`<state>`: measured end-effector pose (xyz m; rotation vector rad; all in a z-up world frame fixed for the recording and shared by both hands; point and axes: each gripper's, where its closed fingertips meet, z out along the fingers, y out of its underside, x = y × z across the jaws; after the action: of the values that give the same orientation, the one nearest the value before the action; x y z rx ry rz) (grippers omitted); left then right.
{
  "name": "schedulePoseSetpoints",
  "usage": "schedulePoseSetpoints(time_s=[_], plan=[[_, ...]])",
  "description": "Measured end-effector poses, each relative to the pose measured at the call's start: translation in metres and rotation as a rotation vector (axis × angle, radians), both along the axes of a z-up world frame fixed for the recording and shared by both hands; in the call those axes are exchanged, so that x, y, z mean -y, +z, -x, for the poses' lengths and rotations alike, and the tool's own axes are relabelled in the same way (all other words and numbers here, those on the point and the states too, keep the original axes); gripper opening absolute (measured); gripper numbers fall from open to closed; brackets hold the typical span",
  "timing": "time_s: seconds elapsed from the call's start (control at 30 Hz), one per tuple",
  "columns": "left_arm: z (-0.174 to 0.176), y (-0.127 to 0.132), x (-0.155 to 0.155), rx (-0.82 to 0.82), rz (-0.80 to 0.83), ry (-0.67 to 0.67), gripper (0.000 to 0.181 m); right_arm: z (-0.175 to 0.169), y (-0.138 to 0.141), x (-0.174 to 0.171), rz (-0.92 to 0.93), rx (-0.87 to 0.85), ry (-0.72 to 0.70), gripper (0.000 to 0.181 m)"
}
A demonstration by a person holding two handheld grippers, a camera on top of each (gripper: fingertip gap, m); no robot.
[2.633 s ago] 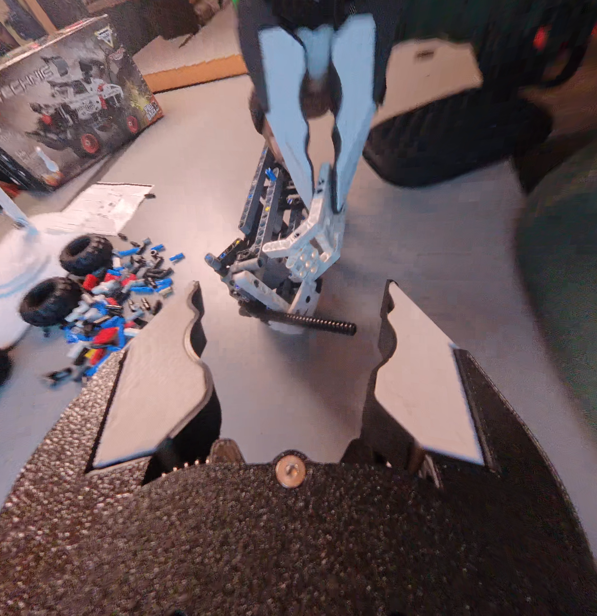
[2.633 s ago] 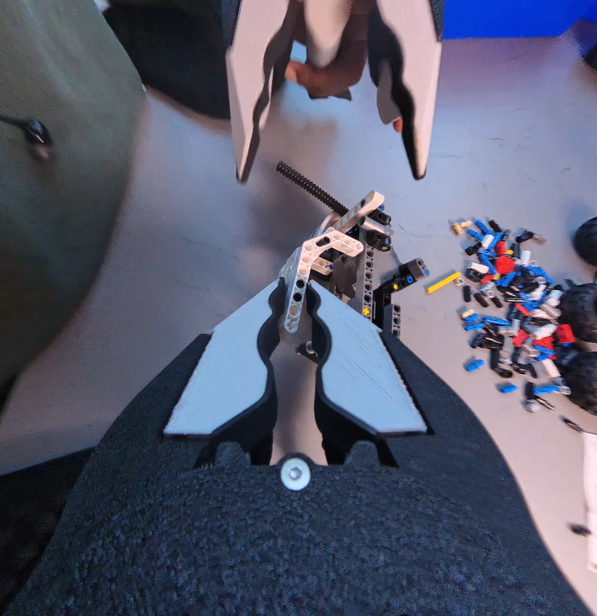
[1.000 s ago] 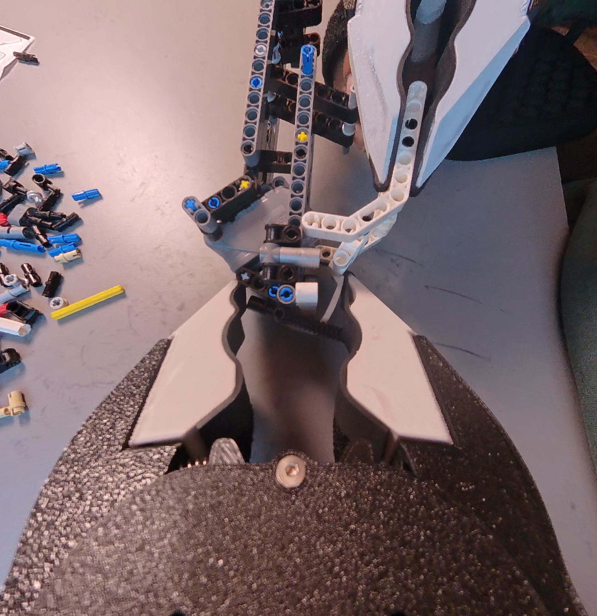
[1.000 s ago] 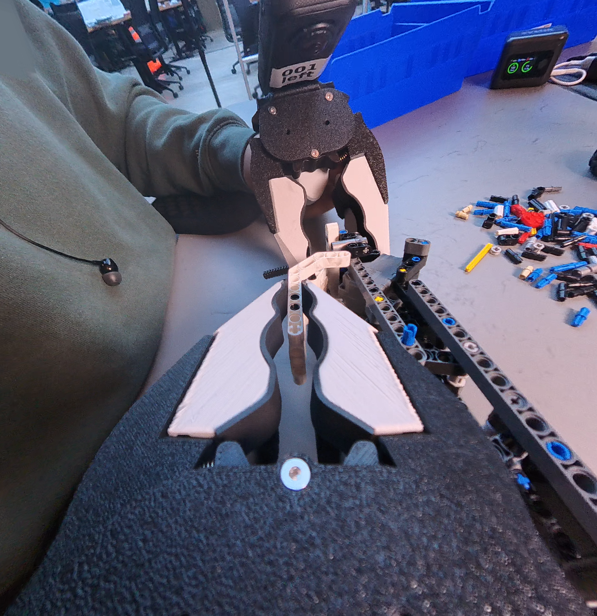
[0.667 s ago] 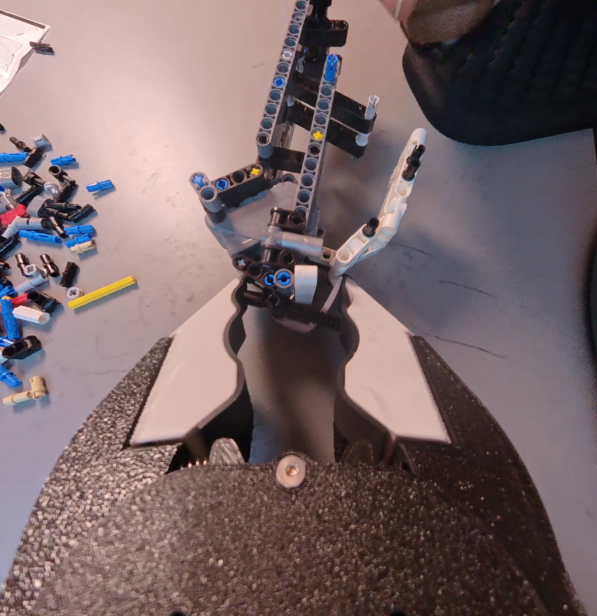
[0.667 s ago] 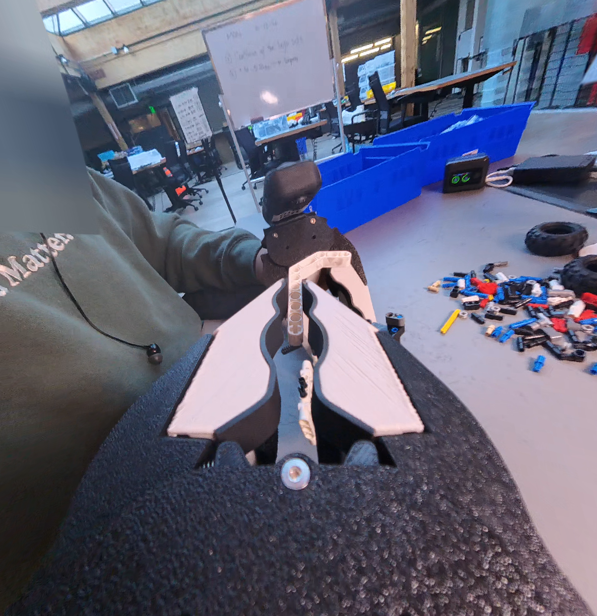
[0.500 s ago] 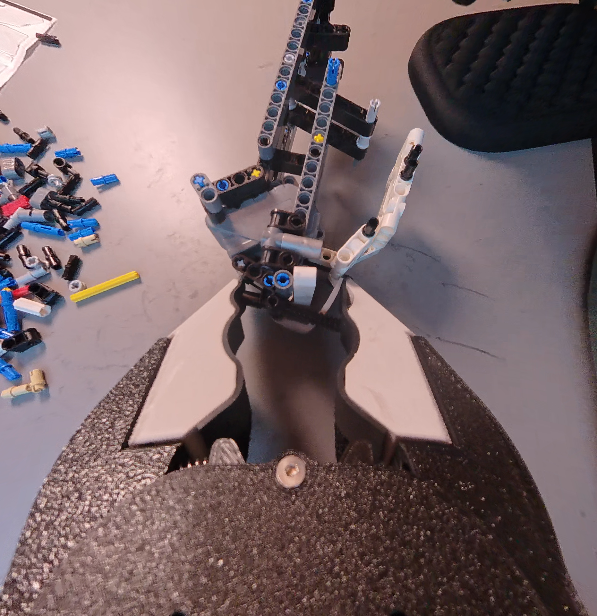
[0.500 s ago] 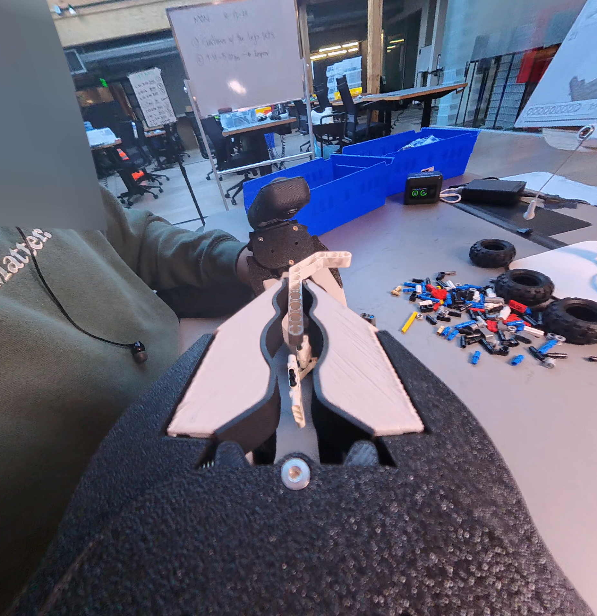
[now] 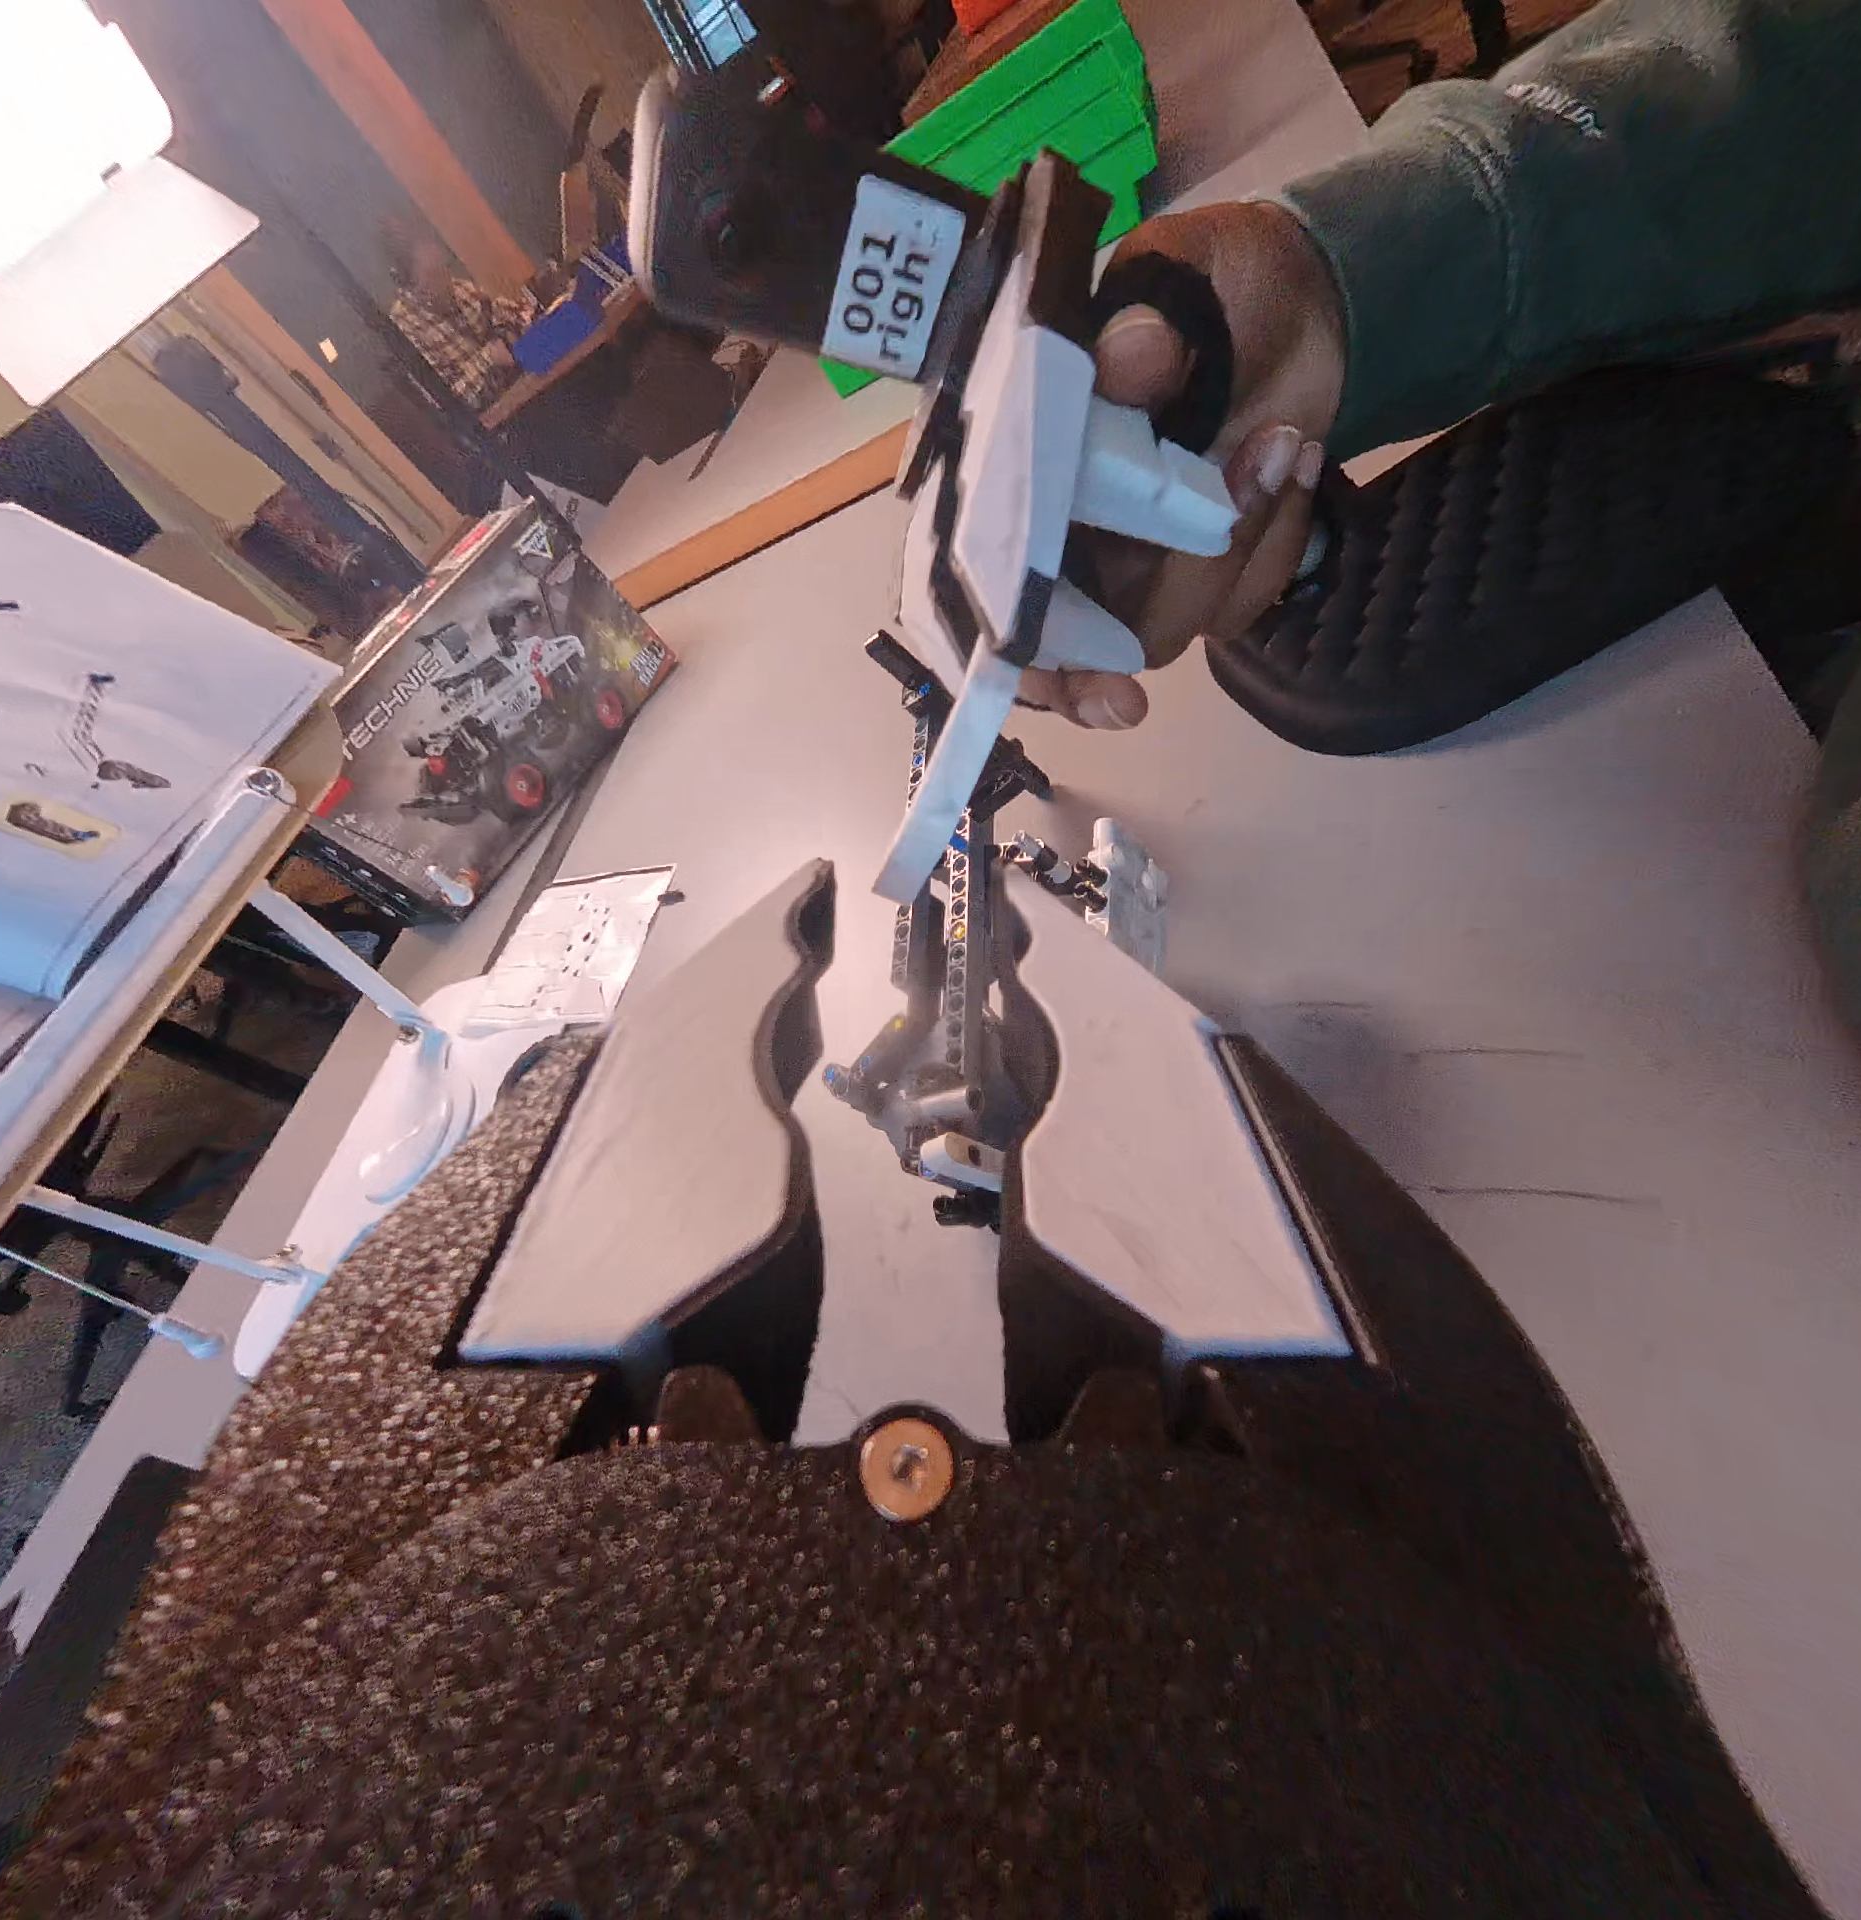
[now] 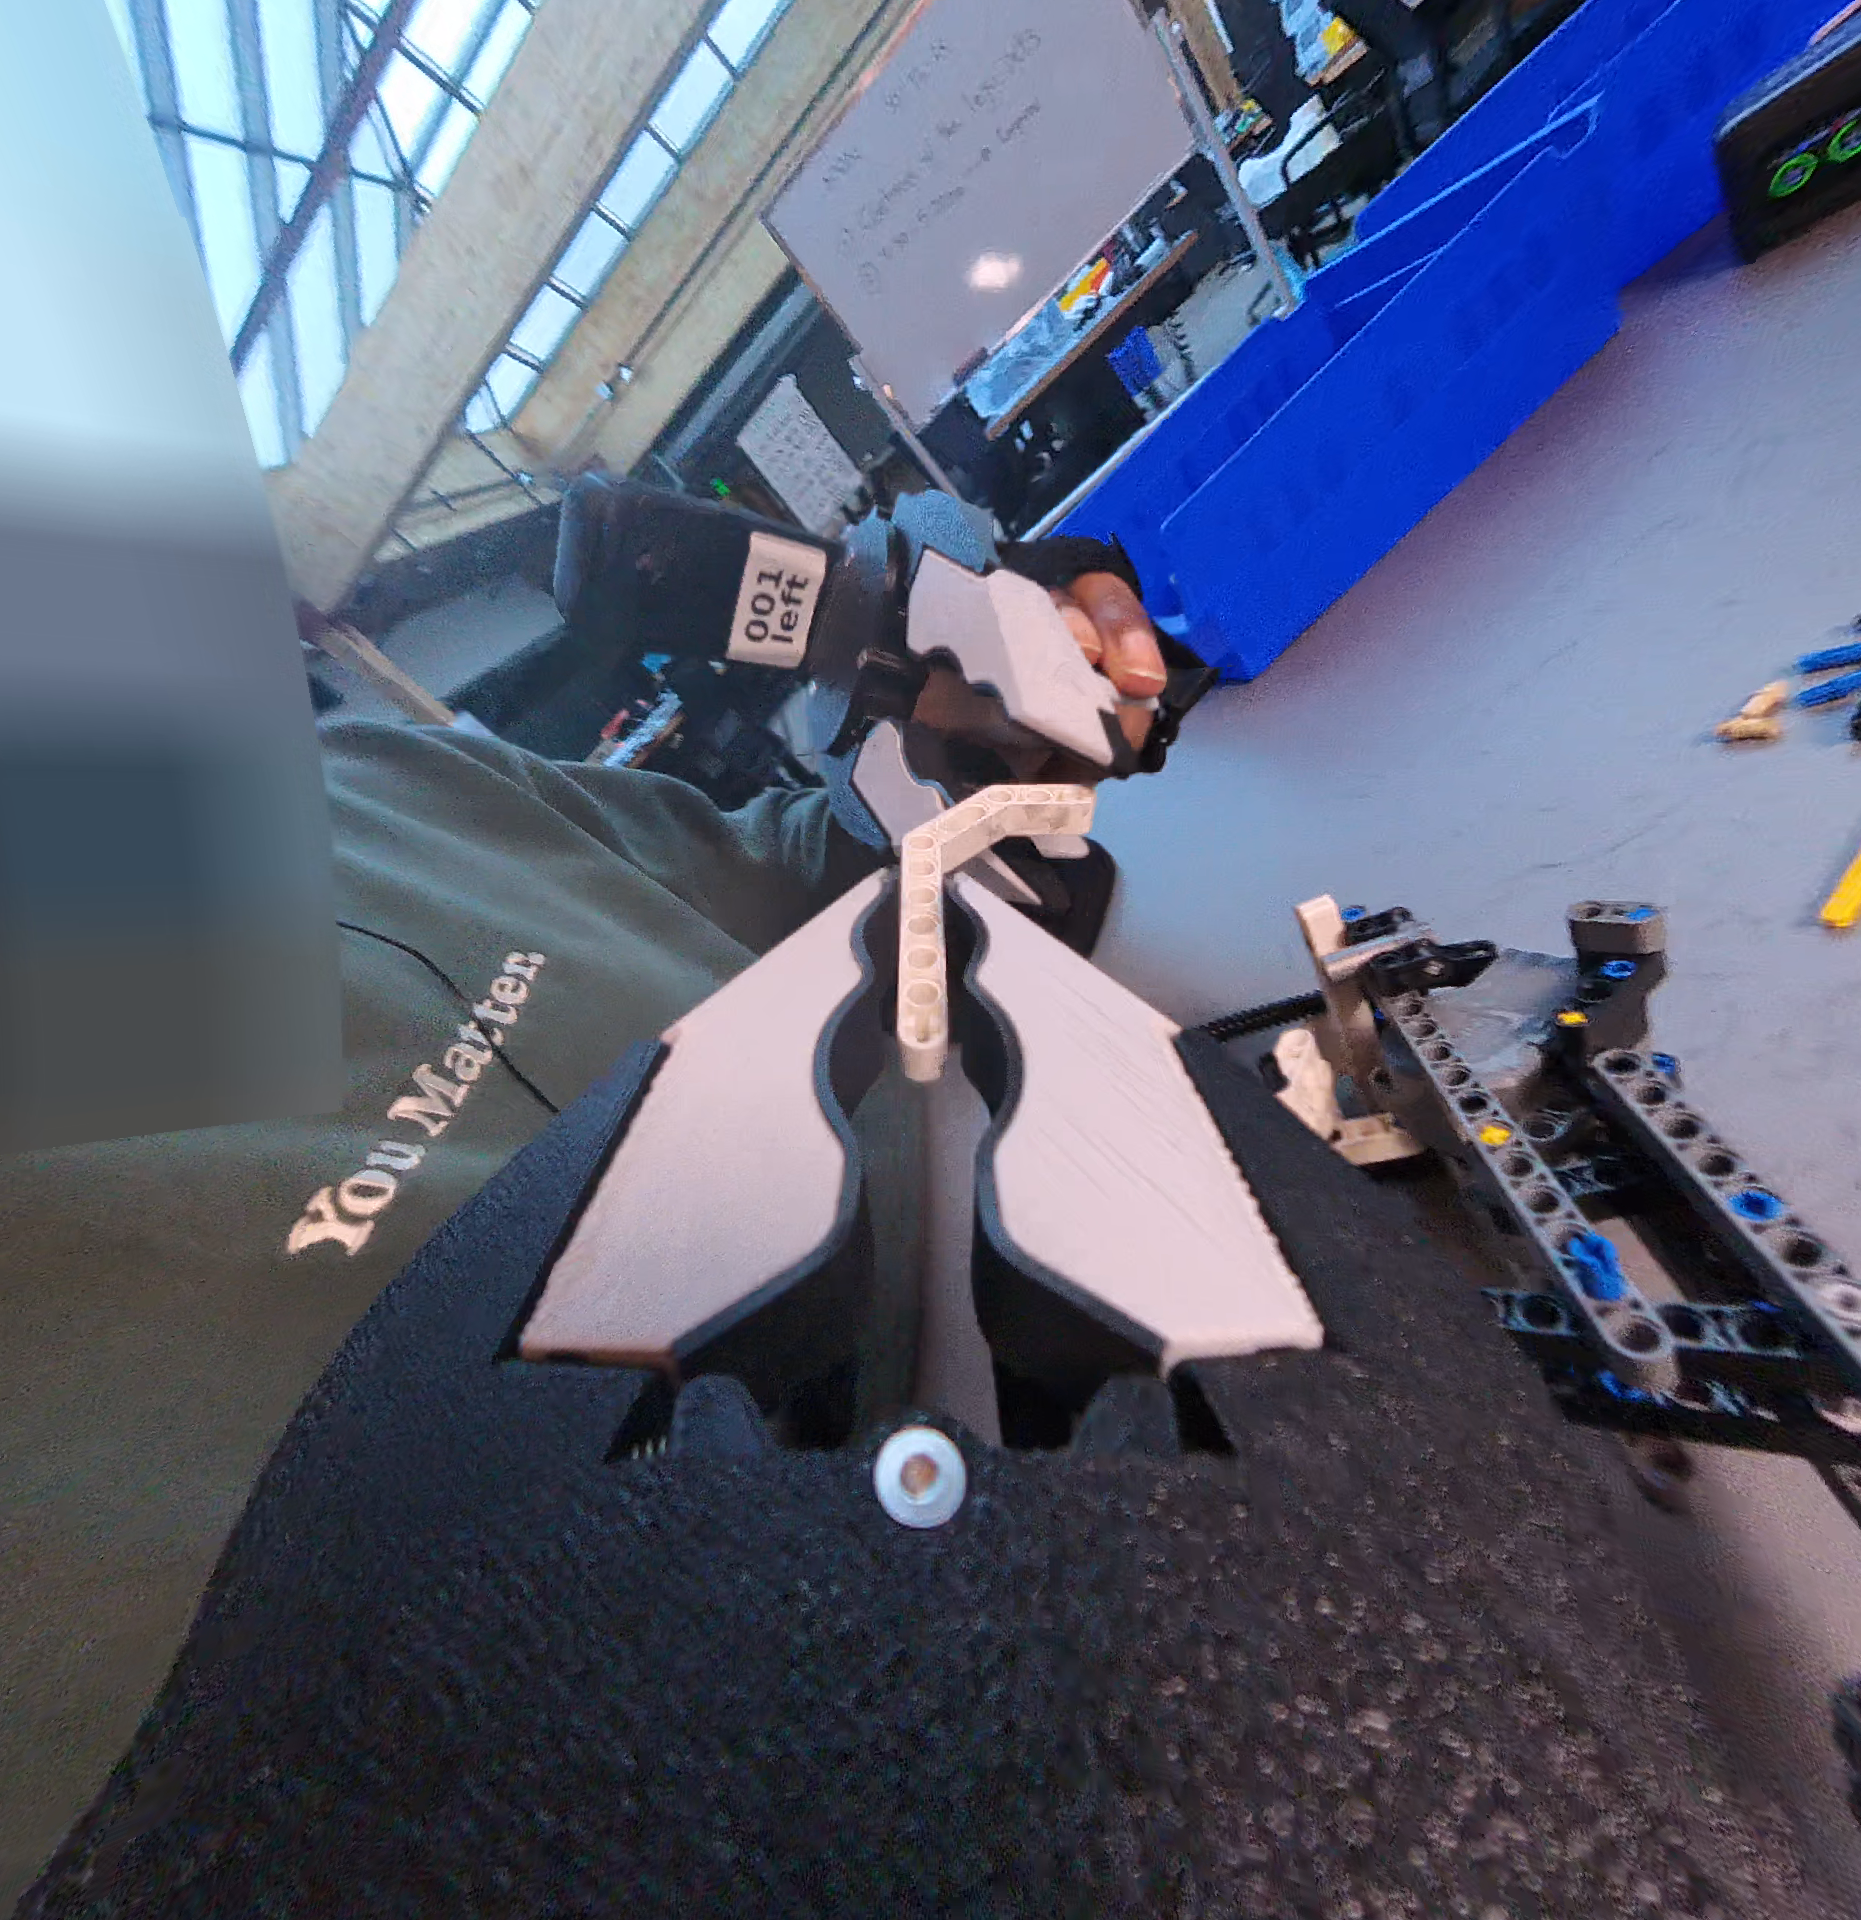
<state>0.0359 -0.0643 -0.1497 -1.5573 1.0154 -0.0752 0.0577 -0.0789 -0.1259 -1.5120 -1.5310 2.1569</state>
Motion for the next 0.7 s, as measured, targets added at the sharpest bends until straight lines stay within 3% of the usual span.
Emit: schedulePoseSetpoints(time_s=[0.1,0.2,0.3,0.5,0.6,0.7], plan=[[0.002,-0.003,0.0,0.038,0.056,0.014,0.009,0.007,0.004,-0.001,0.125,0.014,0.023,0.008],[0.007,0.003,0.004,0.366,0.281,-0.033,0.007,0.007,0.021,-0.023,0.174,-0.111,-0.058,0.027],[0.022,0.011,0.005,0.699,0.464,-0.06,0.007,0.003,0.025,-0.043,0.015,-0.205,-0.179,0.037],[0.04,0.021,0.009,1.16,0.672,-0.16,0.007,0.002,0.013,-0.06,-0.339,-0.247,-0.34,0.032],[0.061,0.03,0.015,1.264,0.645,-0.136,0.007,0.004,0.0,-0.061,-0.492,-0.218,-0.366,0.03],[0.111,0.03,0.026,1.156,0.502,0.109,0.007,0.003,-0.012,-0.061,-0.611,-0.198,-0.376,0.03]])
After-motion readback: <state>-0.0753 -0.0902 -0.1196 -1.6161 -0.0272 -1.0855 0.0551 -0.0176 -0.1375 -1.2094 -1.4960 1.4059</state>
